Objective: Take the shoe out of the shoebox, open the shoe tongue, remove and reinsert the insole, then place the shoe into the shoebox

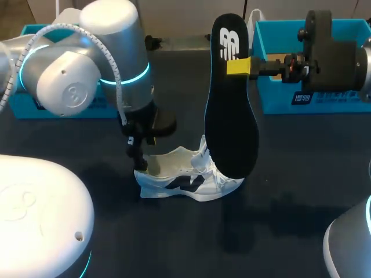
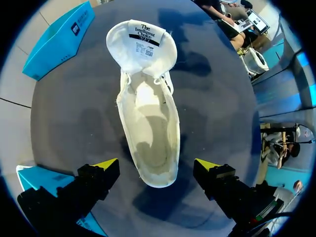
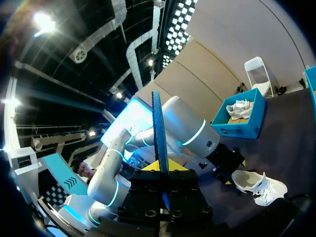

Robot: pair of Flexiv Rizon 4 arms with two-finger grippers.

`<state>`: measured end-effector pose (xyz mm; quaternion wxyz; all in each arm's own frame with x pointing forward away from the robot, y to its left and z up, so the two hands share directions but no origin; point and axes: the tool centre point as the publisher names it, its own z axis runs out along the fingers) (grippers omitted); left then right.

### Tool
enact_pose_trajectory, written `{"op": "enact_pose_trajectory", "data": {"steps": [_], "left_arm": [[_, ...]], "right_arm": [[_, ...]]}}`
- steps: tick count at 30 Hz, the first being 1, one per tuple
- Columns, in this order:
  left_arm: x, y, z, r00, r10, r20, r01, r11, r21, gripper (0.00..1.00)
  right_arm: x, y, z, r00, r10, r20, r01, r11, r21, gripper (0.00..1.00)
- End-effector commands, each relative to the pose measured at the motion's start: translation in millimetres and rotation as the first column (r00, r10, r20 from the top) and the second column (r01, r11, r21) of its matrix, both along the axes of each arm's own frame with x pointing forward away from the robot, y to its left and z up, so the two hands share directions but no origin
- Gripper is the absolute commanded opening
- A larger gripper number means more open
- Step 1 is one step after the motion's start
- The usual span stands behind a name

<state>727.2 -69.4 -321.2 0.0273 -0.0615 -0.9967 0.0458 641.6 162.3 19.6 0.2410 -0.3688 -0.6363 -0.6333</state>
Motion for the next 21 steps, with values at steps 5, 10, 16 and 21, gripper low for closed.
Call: {"op": "enact_pose_trajectory", "data": {"steps": [5, 10, 16, 21], "left_arm": [[7.6, -7.8, 2.3, 1.0, 0.019, 0.013, -0.019, 0.999, -0.041, 1.0], [11.9, -22.8, 6.2, 1.0, 0.009, -0.012, -0.01, 0.997, -0.081, 1.0], [19.5, -44.5, 3.8, 1.0, -0.011, 0.009, 0.012, 0.994, -0.112, 1.0], [30.7, -63.3, -5.4, 1.0, -0.001, 0.015, 0.003, 0.991, -0.132, 0.82]], "right_arm": [[1.5, 2.4, -0.5, 1.0, 0.0, -0.001, 0.0, 1.0, -0.001, 0.0], [1.5, 2.4, -0.5, 1.0, 0.0, -0.001, 0.0, 1.0, -0.001, 0.0], [1.5, 2.4, -0.5, 1.0, 0.0, -0.001, 0.0, 1.0, -0.001, 0.0], [1.5, 2.4, -0.5, 1.0, 0.0, -0.001, 0.0, 1.0, -0.001, 0.0]]}}
